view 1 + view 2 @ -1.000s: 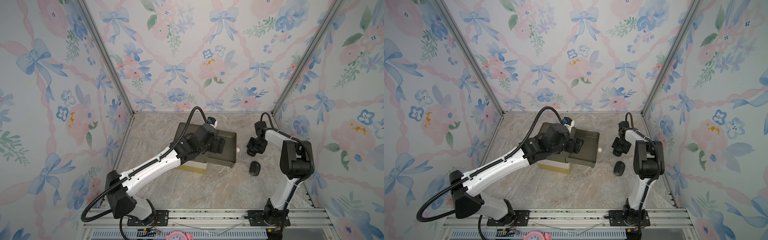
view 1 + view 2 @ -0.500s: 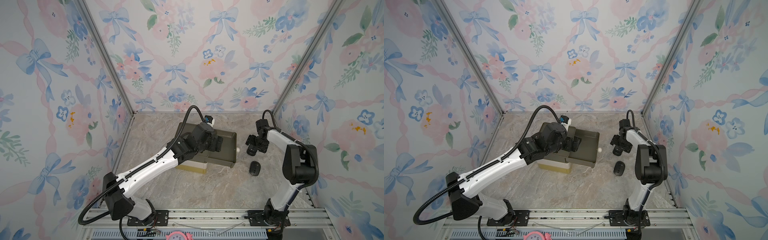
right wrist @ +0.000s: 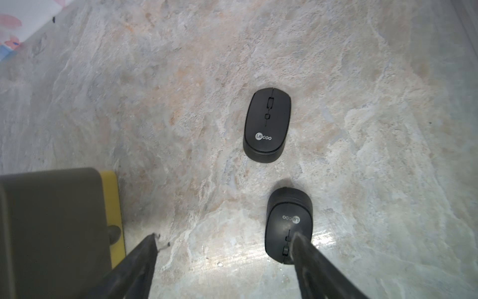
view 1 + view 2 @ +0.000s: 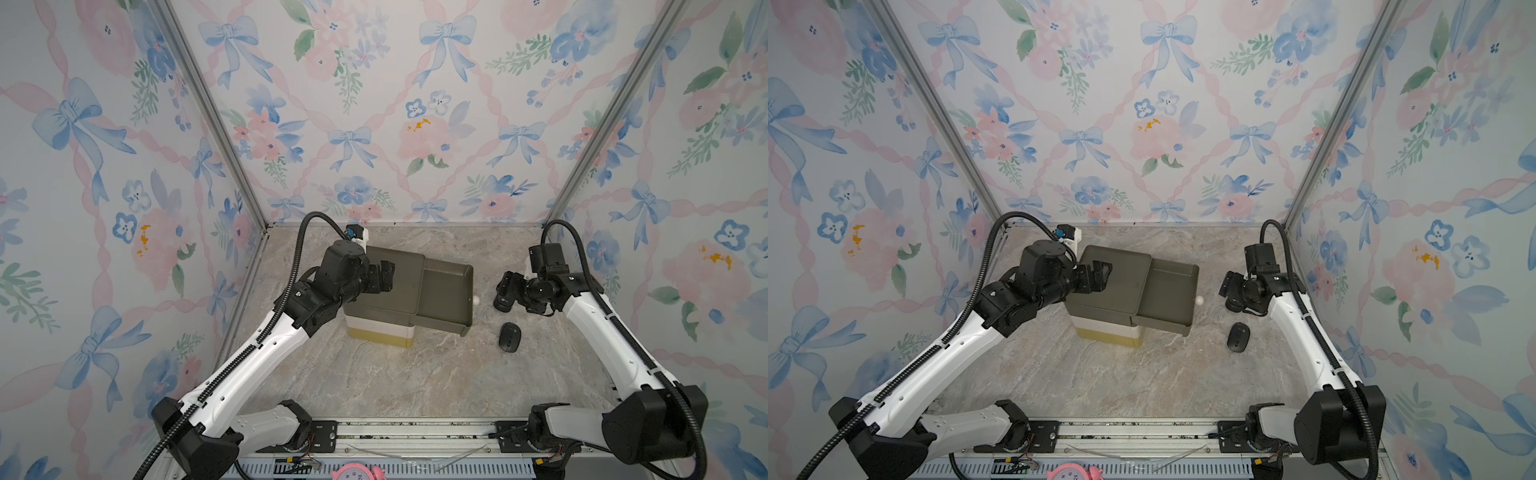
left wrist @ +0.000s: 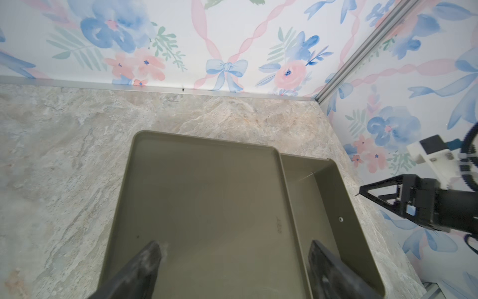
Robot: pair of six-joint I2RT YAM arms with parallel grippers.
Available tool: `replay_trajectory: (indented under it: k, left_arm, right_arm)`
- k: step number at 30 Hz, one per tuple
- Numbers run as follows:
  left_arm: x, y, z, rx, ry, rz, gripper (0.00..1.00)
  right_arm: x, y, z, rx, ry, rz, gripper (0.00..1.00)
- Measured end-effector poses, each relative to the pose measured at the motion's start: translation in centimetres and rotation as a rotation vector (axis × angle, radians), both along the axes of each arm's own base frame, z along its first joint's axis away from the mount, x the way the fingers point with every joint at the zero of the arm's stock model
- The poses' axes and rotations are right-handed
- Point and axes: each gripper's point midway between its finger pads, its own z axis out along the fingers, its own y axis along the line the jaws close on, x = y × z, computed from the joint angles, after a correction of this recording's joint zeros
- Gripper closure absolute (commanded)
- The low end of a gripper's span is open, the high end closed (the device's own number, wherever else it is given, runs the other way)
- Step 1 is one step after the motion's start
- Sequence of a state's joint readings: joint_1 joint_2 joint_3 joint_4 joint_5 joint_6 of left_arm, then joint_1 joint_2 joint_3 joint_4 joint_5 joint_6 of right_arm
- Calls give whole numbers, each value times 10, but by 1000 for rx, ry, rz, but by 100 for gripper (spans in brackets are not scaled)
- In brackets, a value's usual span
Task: Take the mice out of the drawer
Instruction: Place the mouse at the center of the board, then close the drawer of the storage box.
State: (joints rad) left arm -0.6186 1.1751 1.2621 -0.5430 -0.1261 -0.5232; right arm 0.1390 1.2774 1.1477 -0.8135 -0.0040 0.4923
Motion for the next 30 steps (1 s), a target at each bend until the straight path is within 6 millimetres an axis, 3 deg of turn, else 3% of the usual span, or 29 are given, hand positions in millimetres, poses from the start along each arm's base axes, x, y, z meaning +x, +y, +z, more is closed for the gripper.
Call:
replay_trajectory:
  k: [5,9,14,30]
  left_arm:
    - [6,25,-21,17,56,52,9]
    - [8,37,-34,24,92,73,9]
    - [3,35,-49,28,134,55,10]
    - [-6,26,-66,-15,207,17,15]
  right_arm:
    - [-8,33,-5,-1,26,92,17]
    - [-6,48,-8,-22,40,119,17]
    - [-1,72,2,-19,12,162,17]
    - [27,116,13,22,-43,230,16]
